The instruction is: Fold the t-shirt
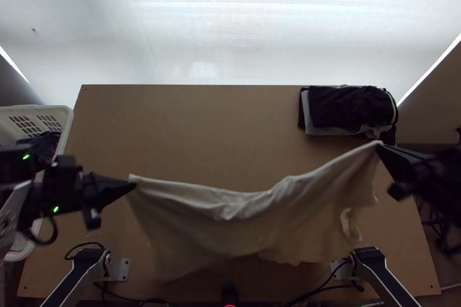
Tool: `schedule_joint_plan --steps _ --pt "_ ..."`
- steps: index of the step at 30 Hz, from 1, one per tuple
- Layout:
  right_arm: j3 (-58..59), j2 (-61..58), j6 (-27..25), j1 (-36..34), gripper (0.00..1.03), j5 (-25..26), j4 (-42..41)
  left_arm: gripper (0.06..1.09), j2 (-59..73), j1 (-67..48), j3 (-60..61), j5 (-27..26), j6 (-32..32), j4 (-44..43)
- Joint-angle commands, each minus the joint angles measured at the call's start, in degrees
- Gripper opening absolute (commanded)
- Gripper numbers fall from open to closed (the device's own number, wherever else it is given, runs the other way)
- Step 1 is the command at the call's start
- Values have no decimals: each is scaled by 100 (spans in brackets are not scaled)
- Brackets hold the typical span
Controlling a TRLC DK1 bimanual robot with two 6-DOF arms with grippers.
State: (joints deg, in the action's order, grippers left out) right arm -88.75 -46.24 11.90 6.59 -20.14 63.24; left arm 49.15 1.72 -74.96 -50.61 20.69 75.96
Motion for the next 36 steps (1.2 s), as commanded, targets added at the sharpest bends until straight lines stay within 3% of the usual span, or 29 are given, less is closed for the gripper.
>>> schedule_joint_plan --steps 1,4,13,24,36 --pt "1501 -702 -12 -316 3 -130 -1235 9 1431 382 1229 -37 392 -1435" --pt "1668 -1133 102 -633 3 -447 -1719 9 2345 532 1080 -54 427 -1927" --pt "903 -3005 181 -923 3 -447 -2826 9 4463 532 -608 -54 313 -2543" --pt "-1610 -5404 322 -914 3 -385 -2765 9 7214 461 -4211 -19 -302 -2209" --pt "-1373 -5615 199 -800 3 -368 -2730 10 7469 303 -4009 42 41 -1752"
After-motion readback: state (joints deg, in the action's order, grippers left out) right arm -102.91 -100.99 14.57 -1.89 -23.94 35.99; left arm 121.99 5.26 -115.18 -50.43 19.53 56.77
